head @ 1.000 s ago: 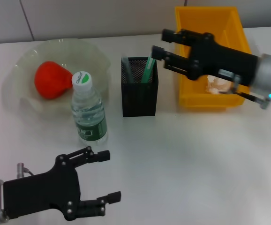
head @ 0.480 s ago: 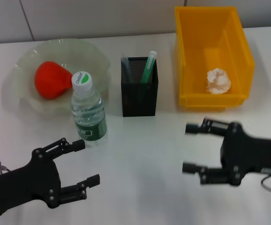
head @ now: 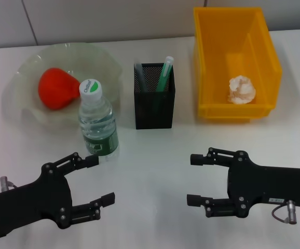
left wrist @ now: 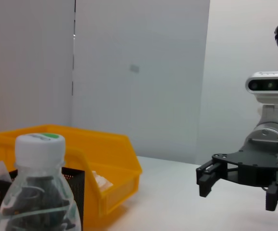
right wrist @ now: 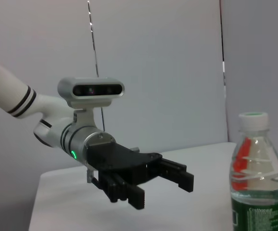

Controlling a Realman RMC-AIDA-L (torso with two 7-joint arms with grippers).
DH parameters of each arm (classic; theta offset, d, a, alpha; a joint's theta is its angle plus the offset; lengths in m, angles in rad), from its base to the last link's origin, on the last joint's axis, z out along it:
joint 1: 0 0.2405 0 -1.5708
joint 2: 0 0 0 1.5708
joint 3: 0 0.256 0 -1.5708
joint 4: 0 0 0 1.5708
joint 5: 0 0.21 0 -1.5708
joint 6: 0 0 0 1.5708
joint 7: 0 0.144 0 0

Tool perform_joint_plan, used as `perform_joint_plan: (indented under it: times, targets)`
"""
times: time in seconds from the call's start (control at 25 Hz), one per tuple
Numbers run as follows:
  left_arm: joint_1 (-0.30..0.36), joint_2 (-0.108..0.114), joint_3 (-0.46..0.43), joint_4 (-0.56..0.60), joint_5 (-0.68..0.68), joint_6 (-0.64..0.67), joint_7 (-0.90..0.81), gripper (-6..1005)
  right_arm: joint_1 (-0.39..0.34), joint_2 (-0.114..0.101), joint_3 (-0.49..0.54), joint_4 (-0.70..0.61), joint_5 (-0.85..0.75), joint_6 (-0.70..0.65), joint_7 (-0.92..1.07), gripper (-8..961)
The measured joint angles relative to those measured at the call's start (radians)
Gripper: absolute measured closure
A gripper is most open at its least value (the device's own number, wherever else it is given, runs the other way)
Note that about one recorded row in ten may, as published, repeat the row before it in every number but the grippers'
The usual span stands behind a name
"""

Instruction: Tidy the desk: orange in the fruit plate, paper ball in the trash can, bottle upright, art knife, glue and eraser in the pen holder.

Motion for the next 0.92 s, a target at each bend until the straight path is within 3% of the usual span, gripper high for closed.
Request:
perform_joint_plan:
  times: [0.92]
  targets:
    - [0.000,-0.002,0.000,-0.001,0.012,0.001,0.000,152,0.013,0.002,0.003,0.029,0.002,0.019,-0.003,154]
